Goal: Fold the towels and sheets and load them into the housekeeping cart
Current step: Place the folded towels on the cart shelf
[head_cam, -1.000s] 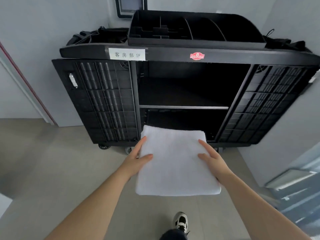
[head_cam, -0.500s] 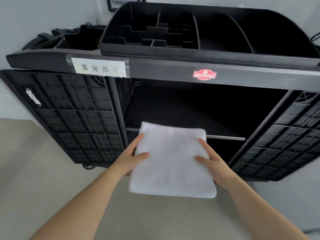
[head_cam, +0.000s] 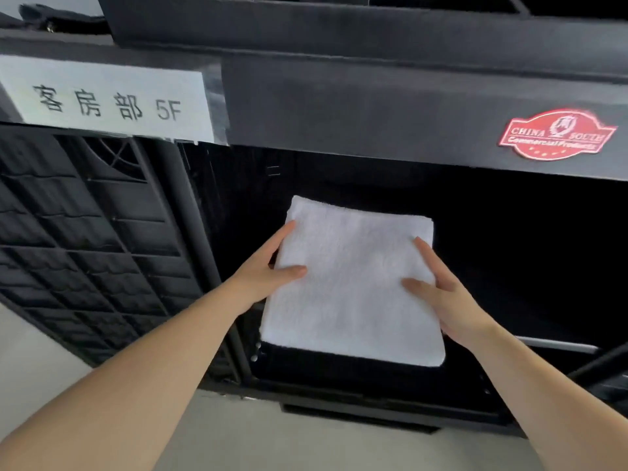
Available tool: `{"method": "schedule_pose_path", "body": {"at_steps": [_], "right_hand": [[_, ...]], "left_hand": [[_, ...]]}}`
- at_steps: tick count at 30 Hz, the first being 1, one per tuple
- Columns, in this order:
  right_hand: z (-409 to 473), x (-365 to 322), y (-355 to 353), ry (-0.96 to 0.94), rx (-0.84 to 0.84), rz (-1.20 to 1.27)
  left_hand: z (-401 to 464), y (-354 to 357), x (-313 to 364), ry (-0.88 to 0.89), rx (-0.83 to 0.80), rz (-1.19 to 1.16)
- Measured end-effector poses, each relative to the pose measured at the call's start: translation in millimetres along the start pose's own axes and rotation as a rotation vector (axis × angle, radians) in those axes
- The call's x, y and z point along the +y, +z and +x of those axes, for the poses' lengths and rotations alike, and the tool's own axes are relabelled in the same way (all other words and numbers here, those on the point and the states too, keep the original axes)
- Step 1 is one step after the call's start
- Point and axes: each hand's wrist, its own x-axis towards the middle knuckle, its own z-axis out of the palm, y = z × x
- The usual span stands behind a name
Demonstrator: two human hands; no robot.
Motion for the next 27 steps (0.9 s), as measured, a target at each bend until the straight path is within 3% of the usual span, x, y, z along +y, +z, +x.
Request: {"method": "schedule_pose_path", "body": {"at_steps": [4,10,18,21,24,27], "right_hand": [[60,15,-12,-0.042,0.017,-0.083],[94,57,-15,0.195,-0.024,-0.223],[111,30,-11,0.065,0.063,-0.257],[108,37,4,0.171,0.155,-0.552],[105,37,15,0.158,0.285,-0.881],[104,32,42,-0.09,0.265,-1.219]], "left_hand": [[60,-11,-14,0.023,-0.009,0.017],[85,-7,-59,-0.165,-0.038,0.102],[96,-14,-34,-0.025,0.113,0.082],[89,4,-31,-0.099,0.252,0.369],[83,30,-19,-0.015,0.39,0.898],[86,68,-6,0.212,0.239,1.164]]}}
